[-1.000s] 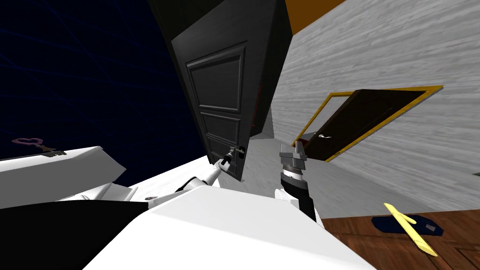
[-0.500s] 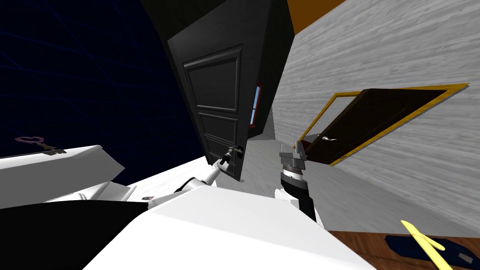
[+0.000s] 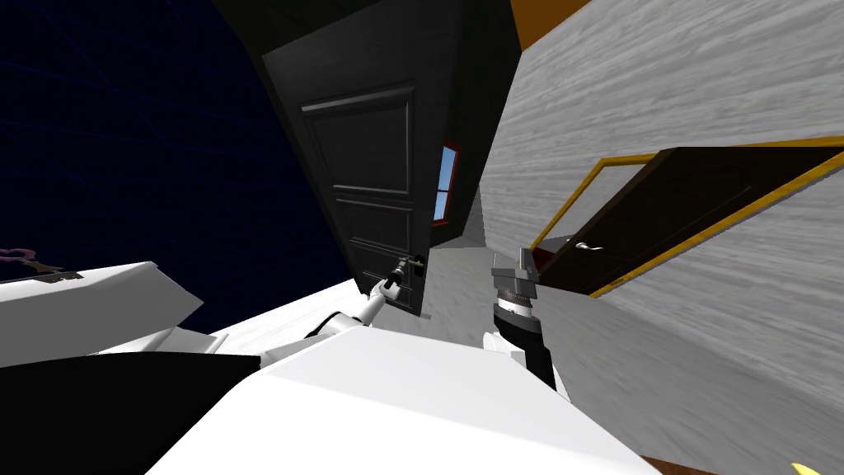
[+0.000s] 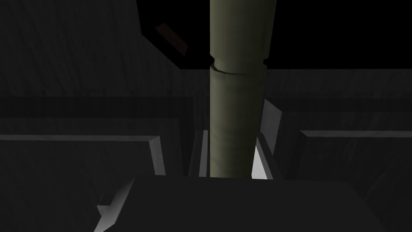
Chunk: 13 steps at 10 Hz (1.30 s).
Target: Push the door open
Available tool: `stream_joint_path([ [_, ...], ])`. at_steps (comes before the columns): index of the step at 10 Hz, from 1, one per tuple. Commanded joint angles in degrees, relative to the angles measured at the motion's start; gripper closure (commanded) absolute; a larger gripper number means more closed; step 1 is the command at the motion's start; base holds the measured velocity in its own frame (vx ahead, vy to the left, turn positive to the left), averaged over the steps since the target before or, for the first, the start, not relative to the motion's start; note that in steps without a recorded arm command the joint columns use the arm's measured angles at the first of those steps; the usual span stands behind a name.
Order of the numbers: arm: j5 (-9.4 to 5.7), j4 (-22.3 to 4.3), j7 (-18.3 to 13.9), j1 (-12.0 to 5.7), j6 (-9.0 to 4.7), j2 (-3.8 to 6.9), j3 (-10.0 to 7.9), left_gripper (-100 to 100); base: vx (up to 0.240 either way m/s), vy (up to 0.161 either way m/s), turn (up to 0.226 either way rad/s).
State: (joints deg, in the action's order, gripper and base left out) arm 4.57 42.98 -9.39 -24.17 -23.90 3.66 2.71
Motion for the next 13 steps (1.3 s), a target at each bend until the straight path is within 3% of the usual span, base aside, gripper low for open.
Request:
stream_joint_path([
  [1,-0.28,0.3,0.4,-0.22,-0.14,0.84,-1.2,100,0.151,-0.125,0.053],
  [9,-1.98,-0.1,2.6,0.05,-0.19,2.4,-7.26,100,0.165,-0.168,0.082],
  [13,-2.52,-0.3,3.3,0.14,-0.2,2.71,-9.16,100,0.129,-0.117,0.059],
])
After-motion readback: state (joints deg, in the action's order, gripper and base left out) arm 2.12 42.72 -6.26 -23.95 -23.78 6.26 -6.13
